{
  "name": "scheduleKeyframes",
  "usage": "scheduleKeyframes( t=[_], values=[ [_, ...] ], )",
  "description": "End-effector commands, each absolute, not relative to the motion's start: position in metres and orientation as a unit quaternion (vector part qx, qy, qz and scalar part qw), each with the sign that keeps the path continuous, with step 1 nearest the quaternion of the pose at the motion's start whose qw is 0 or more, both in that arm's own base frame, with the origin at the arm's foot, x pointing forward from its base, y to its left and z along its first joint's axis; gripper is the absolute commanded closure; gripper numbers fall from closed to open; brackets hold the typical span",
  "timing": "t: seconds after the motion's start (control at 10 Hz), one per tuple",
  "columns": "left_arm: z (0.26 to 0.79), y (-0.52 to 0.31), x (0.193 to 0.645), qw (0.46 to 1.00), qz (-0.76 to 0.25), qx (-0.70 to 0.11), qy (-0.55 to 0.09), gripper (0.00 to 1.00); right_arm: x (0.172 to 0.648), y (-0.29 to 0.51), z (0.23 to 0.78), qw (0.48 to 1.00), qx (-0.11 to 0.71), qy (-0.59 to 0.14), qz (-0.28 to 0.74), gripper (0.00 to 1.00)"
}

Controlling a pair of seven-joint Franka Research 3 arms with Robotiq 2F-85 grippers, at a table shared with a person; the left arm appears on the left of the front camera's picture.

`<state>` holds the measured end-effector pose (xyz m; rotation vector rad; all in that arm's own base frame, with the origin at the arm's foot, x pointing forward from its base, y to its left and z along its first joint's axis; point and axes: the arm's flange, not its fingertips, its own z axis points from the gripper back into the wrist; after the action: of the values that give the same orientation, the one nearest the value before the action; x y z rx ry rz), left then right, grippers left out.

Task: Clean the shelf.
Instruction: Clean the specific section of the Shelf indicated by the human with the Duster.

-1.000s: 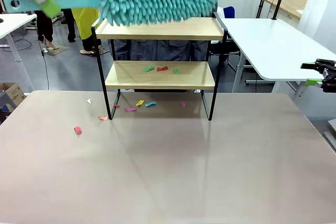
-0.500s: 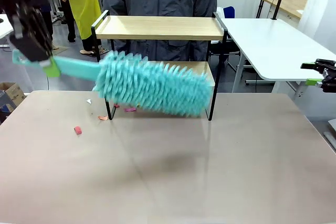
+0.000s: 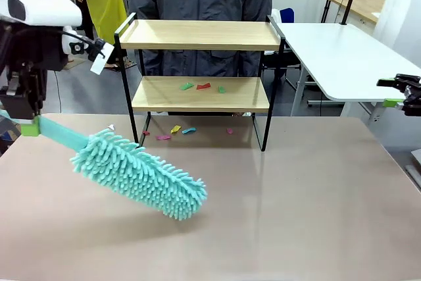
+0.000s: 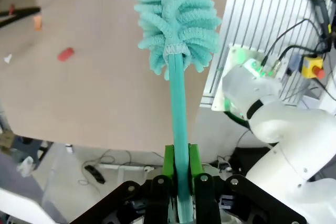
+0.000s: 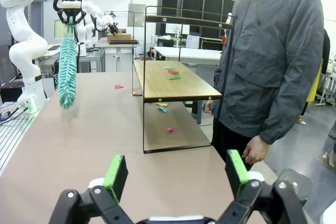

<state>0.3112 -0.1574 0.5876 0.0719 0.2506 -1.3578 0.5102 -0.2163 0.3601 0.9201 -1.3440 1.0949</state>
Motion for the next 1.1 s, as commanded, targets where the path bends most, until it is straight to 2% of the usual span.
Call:
scheduleKeyframes(
  t=[0.0,0.1,0.2,1.0],
  values=[
    [0.5862,-0.144,0.3132,0.776,-0.622,0.038,0.098,0.87,0.5108,-0.2155,0.3634,0.556,0.387,-0.57,0.465,0.0],
    [0.5838,-0.1491,0.3161,0.794,-0.602,0.041,0.075,0.87,0.5108,-0.2155,0.3634,0.556,0.387,-0.57,0.465,0.0],
    [0.5869,-0.1509,0.3148,0.776,-0.62,0.035,0.115,0.87,0.5108,-0.2155,0.3634,0.556,0.387,-0.57,0.465,0.0],
    [0.5869,-0.1509,0.3148,0.776,-0.62,0.035,0.115,0.87,0.5108,-0.2155,0.3634,0.556,0.387,-0.57,0.465,0.0]
  ],
)
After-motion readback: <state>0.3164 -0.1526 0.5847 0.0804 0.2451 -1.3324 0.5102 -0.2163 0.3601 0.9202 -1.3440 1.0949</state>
